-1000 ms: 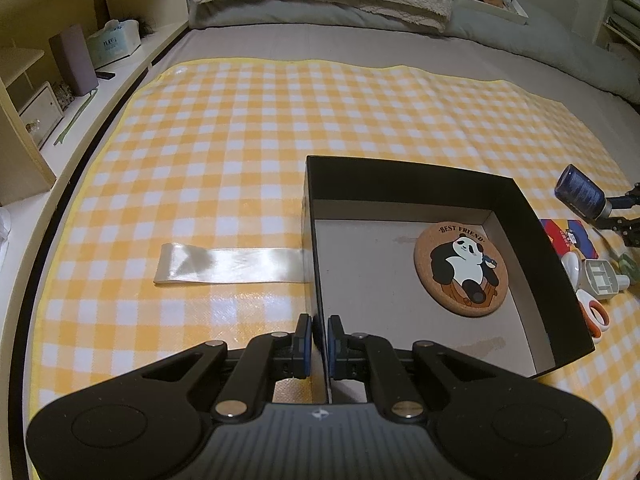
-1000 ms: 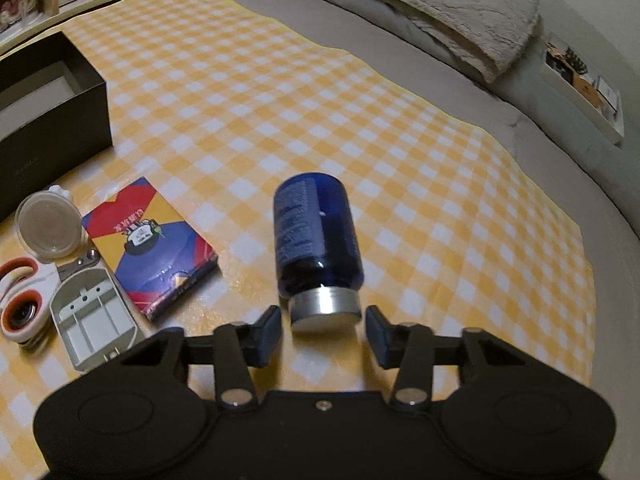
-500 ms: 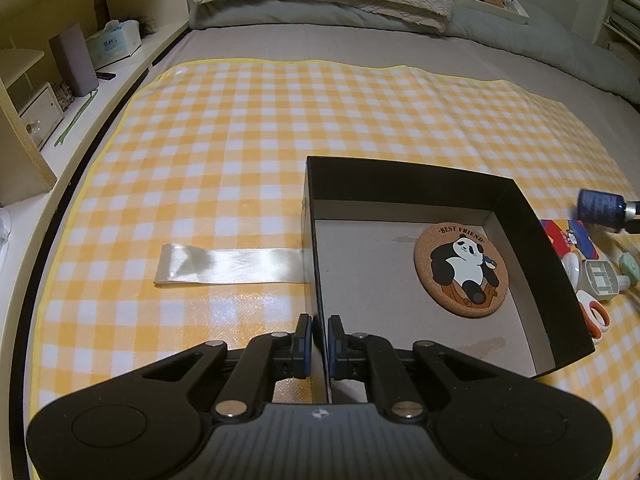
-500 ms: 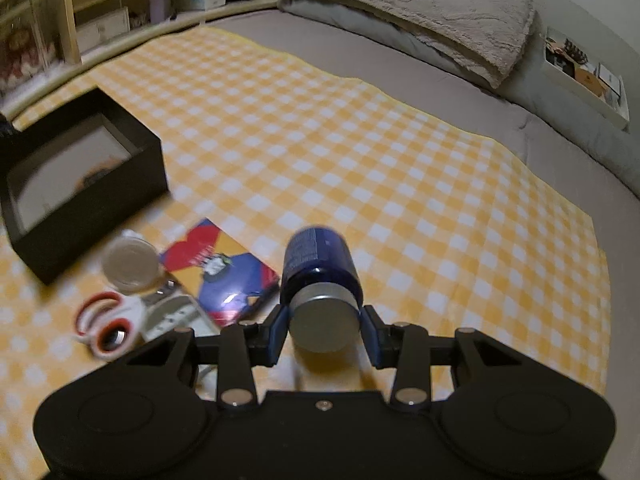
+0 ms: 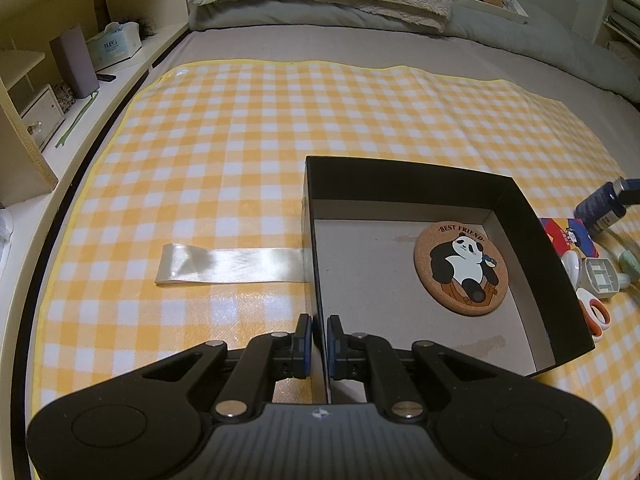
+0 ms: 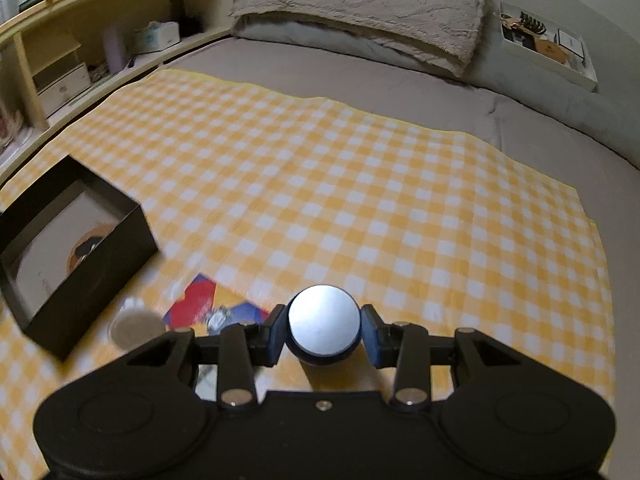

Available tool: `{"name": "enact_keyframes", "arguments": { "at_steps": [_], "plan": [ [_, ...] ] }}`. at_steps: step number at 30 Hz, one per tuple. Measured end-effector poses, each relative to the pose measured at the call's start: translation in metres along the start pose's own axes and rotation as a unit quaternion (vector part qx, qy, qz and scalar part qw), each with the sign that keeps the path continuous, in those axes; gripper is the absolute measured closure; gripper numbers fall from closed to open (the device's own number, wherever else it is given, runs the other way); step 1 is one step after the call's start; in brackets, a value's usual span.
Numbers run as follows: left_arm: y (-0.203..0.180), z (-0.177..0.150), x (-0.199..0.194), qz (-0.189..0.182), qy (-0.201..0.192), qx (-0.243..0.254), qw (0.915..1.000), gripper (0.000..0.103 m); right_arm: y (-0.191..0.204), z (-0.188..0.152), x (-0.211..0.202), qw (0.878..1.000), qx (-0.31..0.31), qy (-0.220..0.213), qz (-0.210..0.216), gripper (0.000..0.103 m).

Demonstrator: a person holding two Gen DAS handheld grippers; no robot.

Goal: Organize rigid objects
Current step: 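Lower the right tool over the blue pill bottle and grasp its body, then carry the blue pill bottle into the black box and release it upright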

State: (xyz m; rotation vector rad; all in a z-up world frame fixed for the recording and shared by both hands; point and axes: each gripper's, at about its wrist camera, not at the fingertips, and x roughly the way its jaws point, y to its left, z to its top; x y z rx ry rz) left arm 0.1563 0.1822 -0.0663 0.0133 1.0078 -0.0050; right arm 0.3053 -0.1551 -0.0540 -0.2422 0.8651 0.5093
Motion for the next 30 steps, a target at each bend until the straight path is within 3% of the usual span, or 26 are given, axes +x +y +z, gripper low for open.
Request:
{"name": "enact_keyframes", "arguments": {
  "at_steps": [15, 18, 26, 30],
  "plan": [
    [-0.001, -0.001, 0.0, 0.002, 0.0, 0.003, 1.0, 0.095, 0.006, 0.013, 0.014, 1.0, 0.018, 0.008, -0.023, 0.063],
    [-0.001, -0.001, -0.001, 0.002, 0.0, 0.003, 1.0, 0.095, 0.01, 0.021, 0.006, 0.999, 0.025, -0.01, -0.026, 0.063],
    [-0.002, -0.002, -0.003, 0.003, -0.002, 0.007, 1.0, 0.095, 0.053, 0.053, -0.014, 0.997, 0.028, -0.073, 0.014, 0.063],
    [-0.002, -0.002, -0.004, 0.005, -0.003, 0.01, 0.9999, 0.095, 0.088, 0.074, -0.017, 0.993, 0.021, -0.099, 0.058, 0.063]
  ]
}}
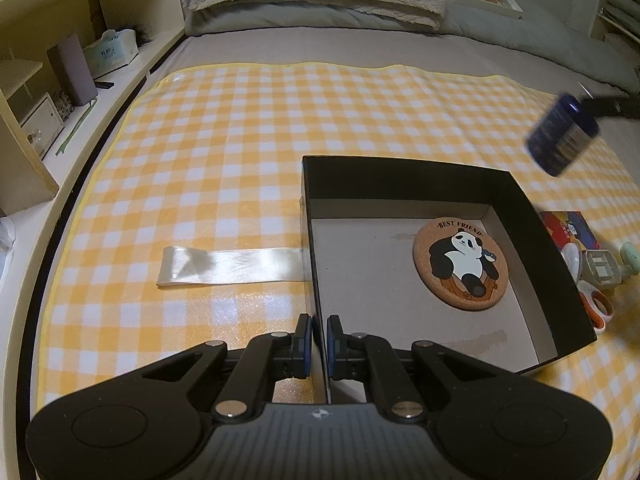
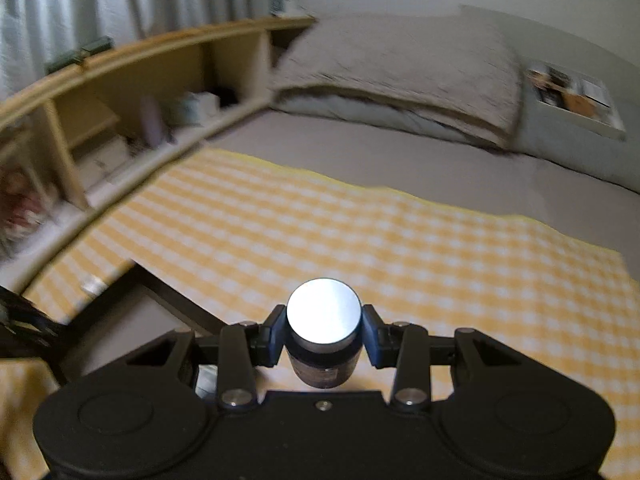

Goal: Organize rigid objects
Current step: 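Carry the blue pill bottle into the black box and release it upright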

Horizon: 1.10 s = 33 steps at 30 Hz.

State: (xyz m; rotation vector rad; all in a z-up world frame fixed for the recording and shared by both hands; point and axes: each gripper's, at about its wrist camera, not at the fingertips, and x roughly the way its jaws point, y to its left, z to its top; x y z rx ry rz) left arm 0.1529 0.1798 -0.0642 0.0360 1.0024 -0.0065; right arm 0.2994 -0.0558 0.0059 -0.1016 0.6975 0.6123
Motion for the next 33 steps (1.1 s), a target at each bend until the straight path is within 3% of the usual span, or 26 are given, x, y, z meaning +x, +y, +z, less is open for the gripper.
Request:
{"name": "enact_keyframes", "arguments": {
  "at_steps": [7, 9, 13, 18, 23, 29, 33],
  "plan": [
    [0.001, -0.003, -0.002, -0.005, -0.002, 0.003, 1.0, 0.094, 0.068, 0.021, 0.029, 0.997, -0.014, 0.0, 0.071, 0.063],
    [0.0, -0.003, -0.003, -0.005, -0.004, 0.008, 0.9999, 0.094, 0.087, 0.021, 0.045, 0.996, -0.027, 0.012, 0.08, 0.062],
    [-0.004, -0.003, -0.002, 0.0, -0.006, 0.023, 0.9997, 0.094, 0.119, 0.025, 0.057, 0.994, -0.061, -0.017, 0.087, 0.062],
    [-0.001, -0.003, -0.003, -0.008, -0.005, 0.018, 0.9998, 0.093, 0.139, 0.031, 0.063, 0.992, -0.06, -0.023, 0.112, 0.063],
    [0.0, -0.004, -0.003, -0.012, -0.006, 0.017, 0.9998, 0.093, 0.156, 0.028, 0.066, 0.986, -0.082, 0.01, 0.143, 0.063],
    [0.0, -0.004, -0.002, -0.011, -0.006, 0.016, 0.9998, 0.093, 0.163, 0.013, 0.091, 0.985, -0.082, 0.039, 0.144, 0.063],
    [-0.001, -0.003, -0.001, -0.009, -0.005, 0.014, 0.9998, 0.093, 0.164, 0.01, 0.107, 0.987, -0.066, 0.032, 0.143, 0.063]
  ]
}}
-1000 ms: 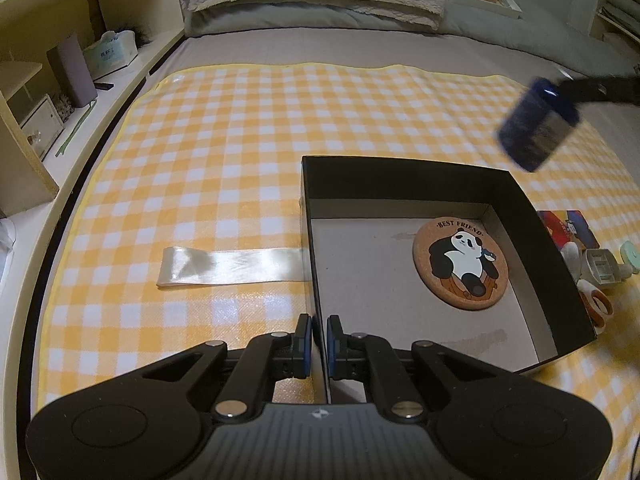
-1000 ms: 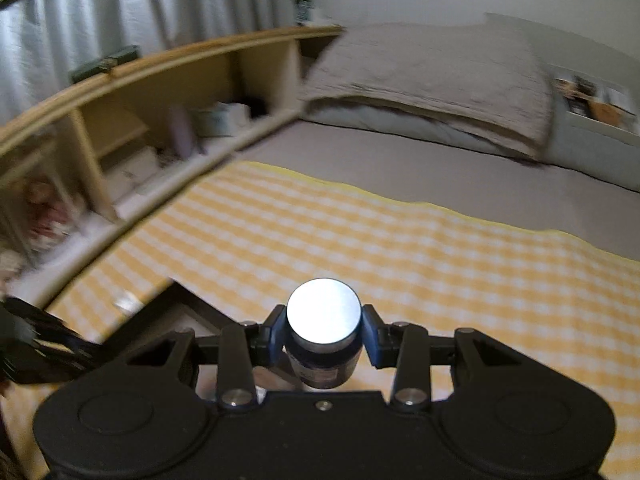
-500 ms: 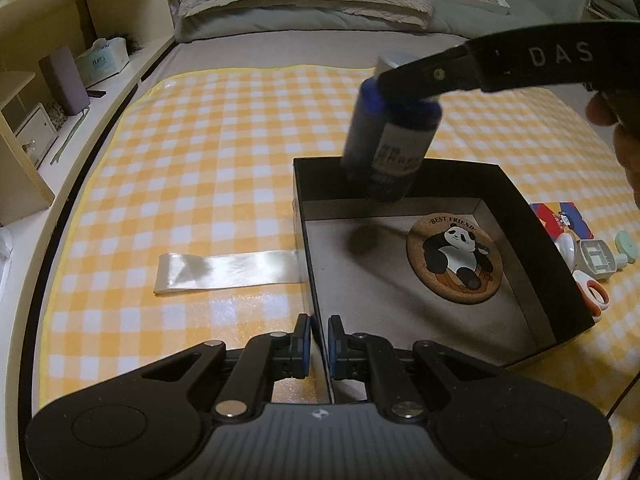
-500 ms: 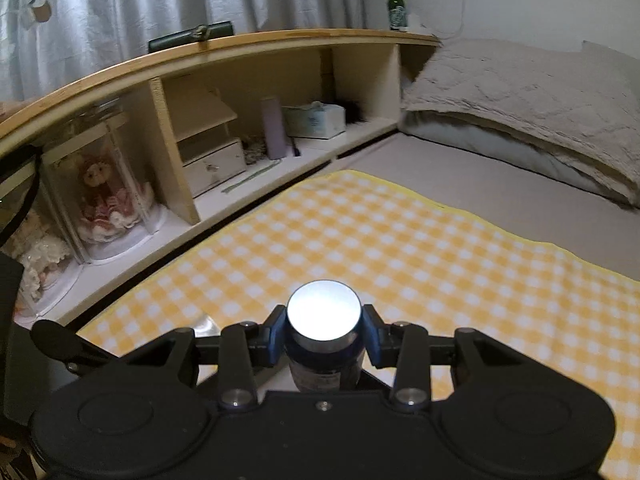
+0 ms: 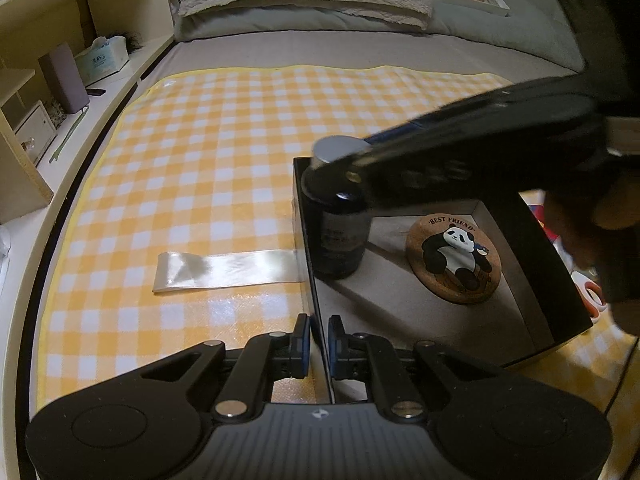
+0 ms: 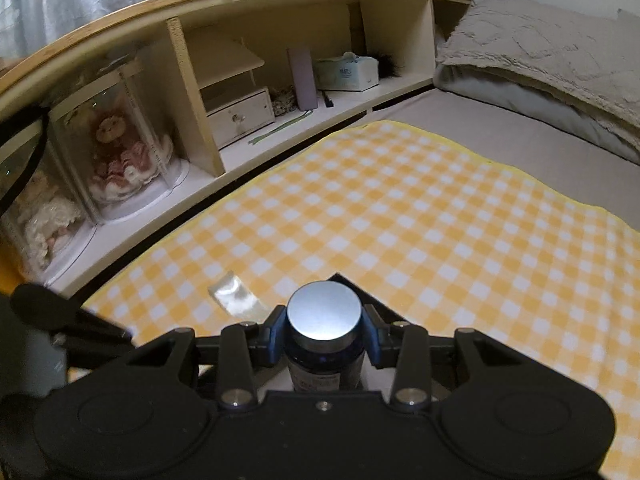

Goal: Organize rigid objects
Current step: 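Carry the blue pill bottle into the black box and release it upright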

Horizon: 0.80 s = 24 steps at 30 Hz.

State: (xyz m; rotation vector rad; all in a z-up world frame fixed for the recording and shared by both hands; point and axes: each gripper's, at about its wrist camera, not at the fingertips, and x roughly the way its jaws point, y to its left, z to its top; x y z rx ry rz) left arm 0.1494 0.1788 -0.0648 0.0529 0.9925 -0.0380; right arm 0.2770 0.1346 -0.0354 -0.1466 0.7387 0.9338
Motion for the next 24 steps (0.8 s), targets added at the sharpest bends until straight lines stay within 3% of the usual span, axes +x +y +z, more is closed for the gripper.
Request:
{"name": "enact_keyframes", "arguments": {
  "at_steps": [4, 12, 19, 24],
  "plan": [
    [0.0, -0.001, 0.0, -0.002, -0.001, -0.007, 1.0, 0.093, 0.001, 0.003, 0.012, 1.0, -0.002, -0.014, -0.018, 0.063],
    [0.002, -0.001, -0.001, -0.008, -0.001, -0.03, 0.9995, 0.093, -0.005, 0.0, 0.006, 1.0, 0.004, -0.029, -0.011, 0.063],
    [0.002, 0.0, 0.001, -0.007, -0.001, -0.031, 0.9995, 0.093, -0.004, -0.005, 0.004, 1.0, 0.015, -0.005, -0.005, 0.051],
    [0.002, 0.0, 0.0, -0.008, -0.001, -0.032, 0.9995, 0.093, -0.002, -0.003, 0.005, 1.0, 0.016, 0.004, -0.006, 0.049]
  ]
}}
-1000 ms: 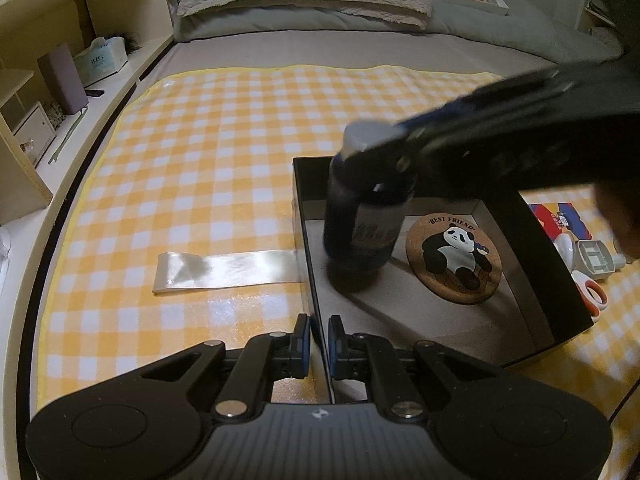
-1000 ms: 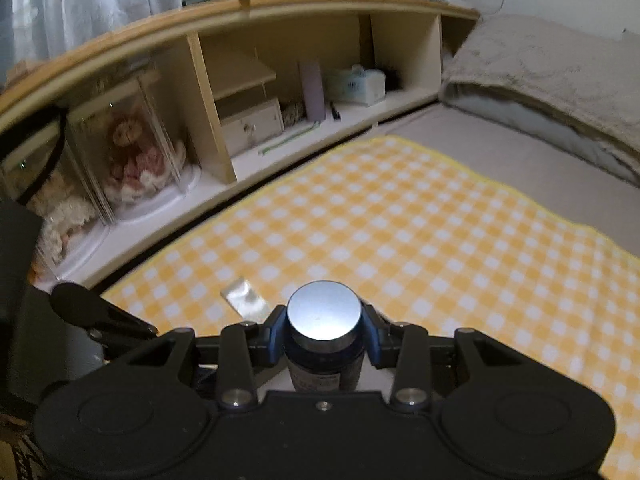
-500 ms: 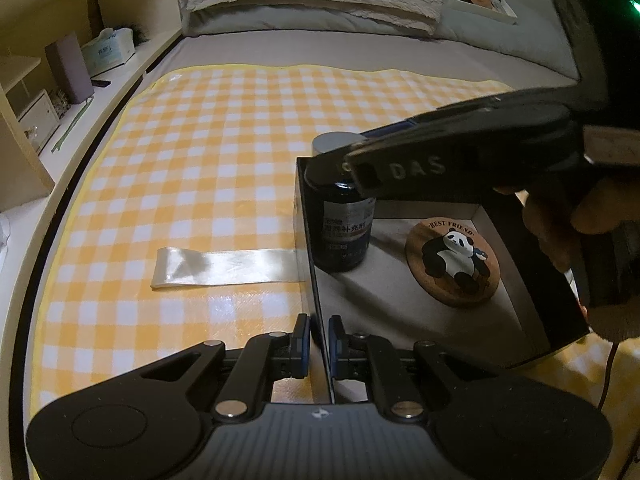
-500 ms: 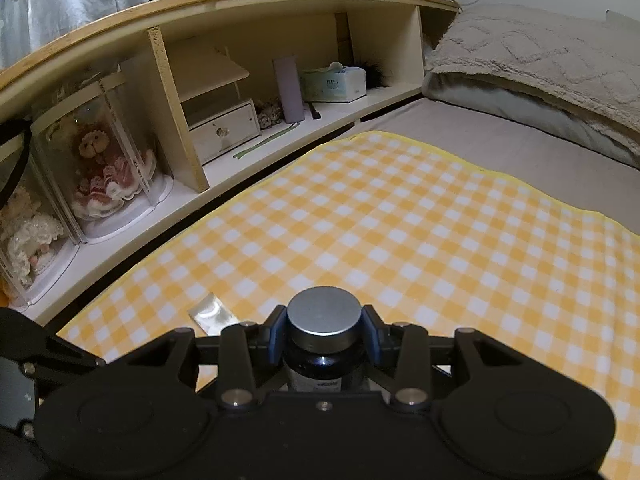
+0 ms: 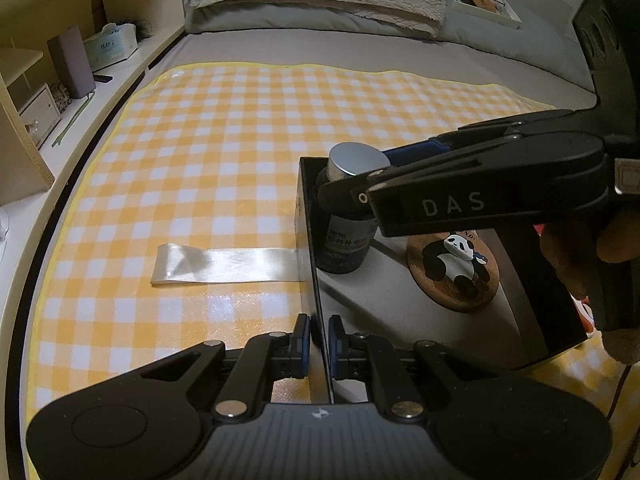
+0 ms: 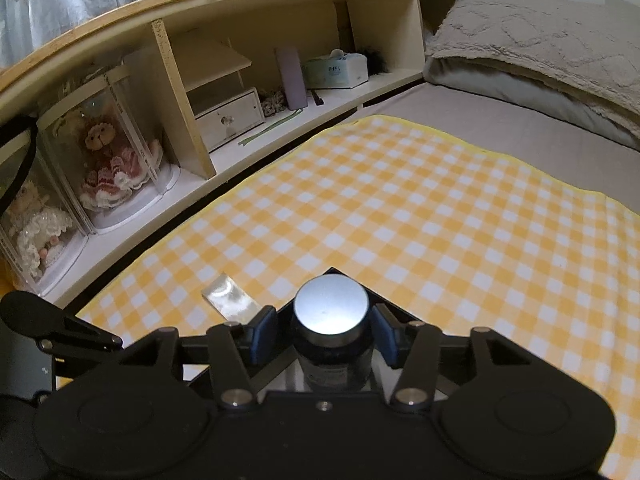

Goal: Organize rigid objects
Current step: 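Carry the blue pill bottle into the black box and release it upright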

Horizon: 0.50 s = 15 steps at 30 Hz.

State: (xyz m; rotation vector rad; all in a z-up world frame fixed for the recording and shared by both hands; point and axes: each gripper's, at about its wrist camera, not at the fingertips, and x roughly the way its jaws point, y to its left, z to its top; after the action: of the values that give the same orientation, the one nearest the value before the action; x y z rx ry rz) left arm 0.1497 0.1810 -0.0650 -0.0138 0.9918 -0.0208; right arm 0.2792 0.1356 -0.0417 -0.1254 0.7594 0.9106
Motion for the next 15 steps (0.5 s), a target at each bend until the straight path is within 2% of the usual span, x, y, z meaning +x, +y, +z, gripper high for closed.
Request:
{"name": "enact_keyframes", "arguments": {
  "at_steps": [4, 8, 9, 11, 12, 13, 15],
  "plan": [
    [-0.001, 0.0, 0.0, 0.0, 0.0, 0.0, 1.0, 0.093, -0.003, 0.002, -0.001, 1.0, 0.017, 0.024, -0.007, 0.032],
    [-0.001, 0.001, 0.0, 0.001, 0.0, -0.002, 1.0, 0.093, -0.005, -0.002, -0.001, 0.999, 0.014, 0.051, -0.01, 0.034],
    [-0.001, 0.001, 0.0, 0.001, 0.0, -0.002, 1.0, 0.093, -0.005, -0.003, 0.001, 0.998, 0.011, 0.062, -0.009, 0.039],
    [-0.001, 0.001, 0.0, 0.001, 0.0, -0.002, 1.0, 0.093, -0.005, -0.007, 0.007, 0.996, 0.004, 0.087, 0.004, 0.058],
    [-0.001, 0.001, 0.001, 0.001, 0.0, -0.002, 1.0, 0.093, -0.004, -0.01, 0.011, 0.995, -0.001, 0.101, 0.005, 0.073],
    [-0.002, 0.001, 0.0, 0.001, 0.0, -0.002, 1.0, 0.093, -0.004, -0.012, 0.016, 0.994, -0.007, 0.112, 0.001, 0.08],
    [-0.001, 0.0, 0.0, 0.001, 0.0, -0.002, 1.0, 0.093, -0.003, -0.017, 0.023, 0.993, -0.022, 0.115, -0.009, 0.083]
  ]
}}
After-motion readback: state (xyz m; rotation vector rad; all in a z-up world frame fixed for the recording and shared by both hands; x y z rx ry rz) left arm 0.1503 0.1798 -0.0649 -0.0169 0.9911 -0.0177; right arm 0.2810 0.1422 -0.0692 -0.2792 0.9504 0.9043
